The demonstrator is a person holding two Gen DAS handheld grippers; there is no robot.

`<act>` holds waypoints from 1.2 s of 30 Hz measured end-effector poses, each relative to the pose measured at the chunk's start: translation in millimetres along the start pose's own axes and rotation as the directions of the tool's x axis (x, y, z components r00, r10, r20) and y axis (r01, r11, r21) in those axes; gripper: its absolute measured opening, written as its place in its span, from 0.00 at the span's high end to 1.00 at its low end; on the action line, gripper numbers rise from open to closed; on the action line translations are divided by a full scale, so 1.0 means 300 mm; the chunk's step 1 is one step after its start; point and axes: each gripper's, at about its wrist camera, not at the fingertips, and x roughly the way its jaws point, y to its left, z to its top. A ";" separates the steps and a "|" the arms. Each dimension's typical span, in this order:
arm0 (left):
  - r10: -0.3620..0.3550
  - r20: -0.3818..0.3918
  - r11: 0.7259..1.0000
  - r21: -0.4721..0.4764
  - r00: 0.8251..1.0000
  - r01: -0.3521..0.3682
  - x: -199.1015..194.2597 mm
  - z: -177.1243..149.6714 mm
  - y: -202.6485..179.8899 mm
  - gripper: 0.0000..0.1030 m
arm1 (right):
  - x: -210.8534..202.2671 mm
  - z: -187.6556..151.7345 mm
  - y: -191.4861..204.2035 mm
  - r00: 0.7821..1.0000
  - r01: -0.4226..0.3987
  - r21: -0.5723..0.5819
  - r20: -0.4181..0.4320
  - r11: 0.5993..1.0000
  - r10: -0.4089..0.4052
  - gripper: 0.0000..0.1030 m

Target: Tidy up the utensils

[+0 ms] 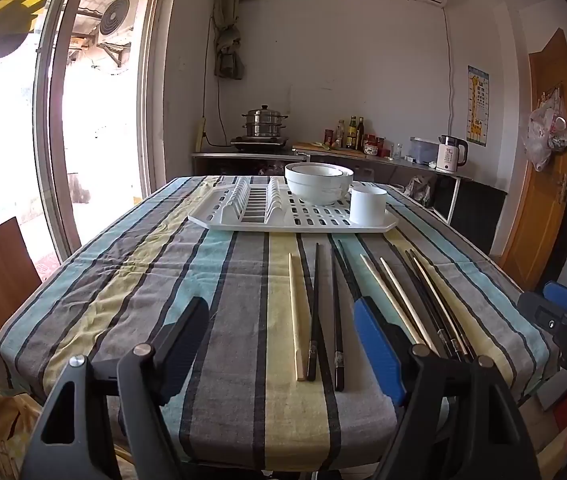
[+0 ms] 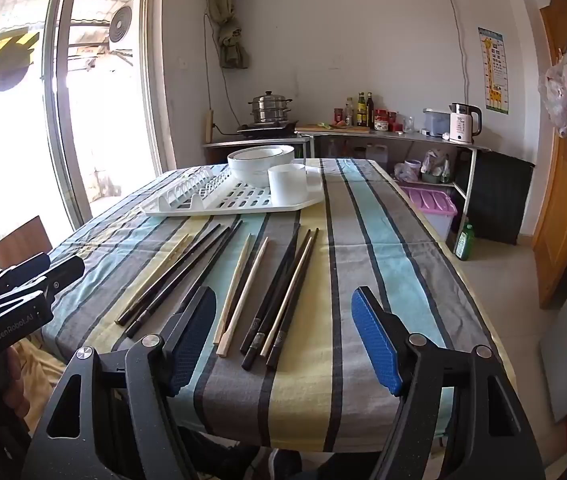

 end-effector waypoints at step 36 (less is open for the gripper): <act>-0.023 -0.009 1.000 -0.019 1.000 0.023 -0.003 0.002 0.009 0.25 | -0.015 0.011 0.002 1.000 0.008 -0.001 0.008 1.000 -0.008 0.31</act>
